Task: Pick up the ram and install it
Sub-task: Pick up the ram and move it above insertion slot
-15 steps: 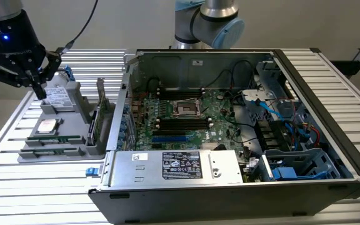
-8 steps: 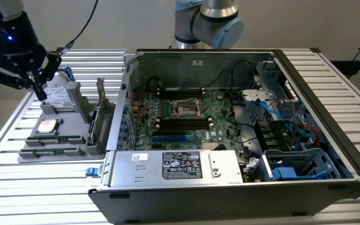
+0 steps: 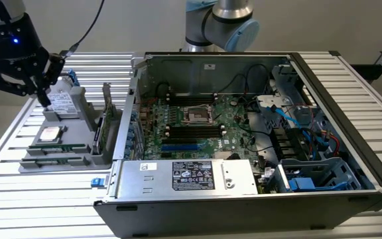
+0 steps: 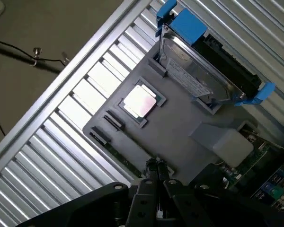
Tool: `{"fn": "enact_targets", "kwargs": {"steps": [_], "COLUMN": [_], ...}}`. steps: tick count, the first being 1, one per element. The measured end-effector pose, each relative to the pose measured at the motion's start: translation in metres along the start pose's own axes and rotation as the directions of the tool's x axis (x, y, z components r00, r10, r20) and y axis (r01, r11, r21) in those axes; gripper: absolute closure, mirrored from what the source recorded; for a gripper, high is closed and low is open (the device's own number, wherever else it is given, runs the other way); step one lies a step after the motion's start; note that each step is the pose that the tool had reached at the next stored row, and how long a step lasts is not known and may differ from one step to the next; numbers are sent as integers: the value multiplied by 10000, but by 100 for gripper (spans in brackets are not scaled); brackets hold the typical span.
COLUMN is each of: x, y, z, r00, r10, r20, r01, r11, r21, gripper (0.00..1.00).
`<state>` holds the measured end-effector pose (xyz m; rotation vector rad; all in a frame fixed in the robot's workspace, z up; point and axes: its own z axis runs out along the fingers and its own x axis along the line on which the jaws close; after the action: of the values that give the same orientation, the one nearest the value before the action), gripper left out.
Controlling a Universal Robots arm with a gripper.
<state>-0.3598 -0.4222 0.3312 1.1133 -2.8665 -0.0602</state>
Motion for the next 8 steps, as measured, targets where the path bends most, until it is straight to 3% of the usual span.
{"fn": "enact_targets", "kwargs": {"steps": [2, 6, 8], "x": [0, 0, 0], "y": [-1, -1, 0], "z": [0, 2, 2], "r00": [9987, 9938, 9896], "r10": [-514, -1088, -1414], "r20": [43, 209, 262], "r01": [514, 1093, 1421], "r11": [9987, 9938, 9895], "r21": [-54, -218, -270], "gripper": [90, 90, 90]}}
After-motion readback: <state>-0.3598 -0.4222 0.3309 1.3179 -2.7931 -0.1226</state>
